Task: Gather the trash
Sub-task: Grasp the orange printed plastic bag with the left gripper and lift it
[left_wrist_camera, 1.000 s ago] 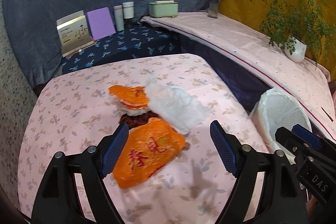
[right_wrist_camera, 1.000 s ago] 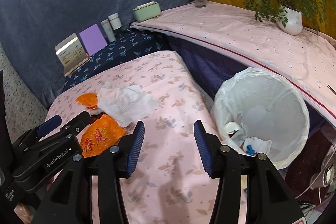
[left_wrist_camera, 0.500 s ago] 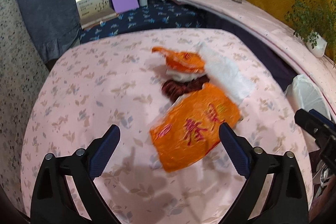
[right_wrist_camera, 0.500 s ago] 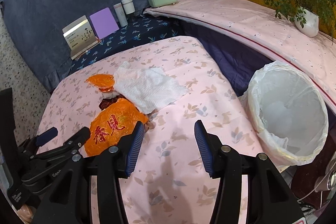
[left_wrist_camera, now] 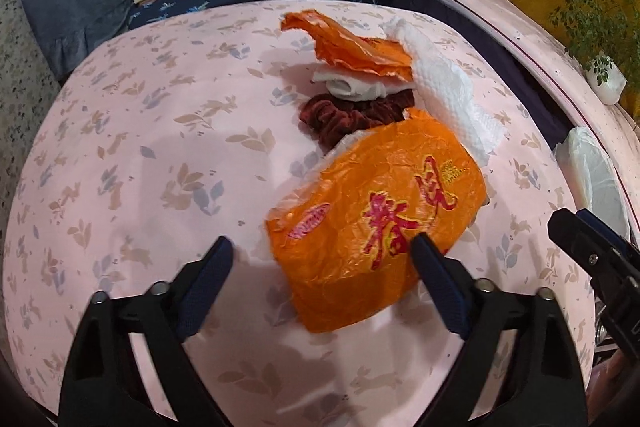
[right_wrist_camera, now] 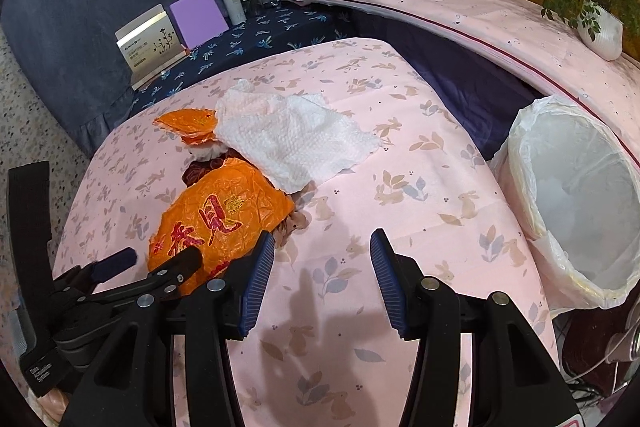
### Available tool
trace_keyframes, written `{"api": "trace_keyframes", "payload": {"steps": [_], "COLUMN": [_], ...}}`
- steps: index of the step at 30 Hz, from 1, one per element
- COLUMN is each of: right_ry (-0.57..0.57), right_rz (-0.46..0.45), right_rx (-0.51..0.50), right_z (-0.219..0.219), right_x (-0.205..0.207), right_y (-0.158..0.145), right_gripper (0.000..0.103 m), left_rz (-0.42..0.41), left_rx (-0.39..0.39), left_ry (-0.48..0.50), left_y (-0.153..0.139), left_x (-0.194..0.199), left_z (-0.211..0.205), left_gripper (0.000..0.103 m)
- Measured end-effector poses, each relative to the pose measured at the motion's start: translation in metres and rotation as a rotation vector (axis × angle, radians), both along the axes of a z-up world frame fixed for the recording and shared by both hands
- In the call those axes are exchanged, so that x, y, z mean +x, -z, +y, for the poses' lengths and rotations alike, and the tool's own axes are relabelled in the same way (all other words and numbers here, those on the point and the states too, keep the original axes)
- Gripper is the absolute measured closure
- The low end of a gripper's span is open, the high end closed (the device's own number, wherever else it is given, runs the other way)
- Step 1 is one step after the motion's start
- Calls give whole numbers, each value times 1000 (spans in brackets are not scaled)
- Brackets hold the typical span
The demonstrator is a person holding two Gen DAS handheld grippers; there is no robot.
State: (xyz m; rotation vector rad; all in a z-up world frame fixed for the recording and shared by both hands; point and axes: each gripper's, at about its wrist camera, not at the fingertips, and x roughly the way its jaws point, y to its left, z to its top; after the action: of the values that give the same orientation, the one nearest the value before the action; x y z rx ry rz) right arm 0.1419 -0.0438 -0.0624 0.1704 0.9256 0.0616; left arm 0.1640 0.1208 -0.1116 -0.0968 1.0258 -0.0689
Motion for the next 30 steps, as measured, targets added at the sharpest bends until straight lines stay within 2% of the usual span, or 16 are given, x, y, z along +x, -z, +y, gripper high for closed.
{"api": "trace_keyframes", "payload": {"steps": [3,7,9,21,25,30], "right_ry": [5,14,16,-13,-27,-47], "right_rz": [4,7,5,-40,-45,-45], "right_rx": [-2,-1,0,4,17,8], "right_z": [-1,-4,-6,2,7,17], "right_x": [1,1,1,0,9,29], "right_y": [1,2,1,-17,-19,-14], "right_gripper": [53,53,53,53,53,54], "left_rz": [19,5,-5,-153,-189,-203], "left_rx": [6,13,10,-8,13,45], "left_ry": [25,40,49,28,-2,-49], "left_y": [4,0,-5,-69,-86,-92], "left_x": [3,0,-4,-26,-21,-2], "left_z": [-7,-12,-14,3,10,21], "left_gripper": [43,65,71,74,74,74]}}
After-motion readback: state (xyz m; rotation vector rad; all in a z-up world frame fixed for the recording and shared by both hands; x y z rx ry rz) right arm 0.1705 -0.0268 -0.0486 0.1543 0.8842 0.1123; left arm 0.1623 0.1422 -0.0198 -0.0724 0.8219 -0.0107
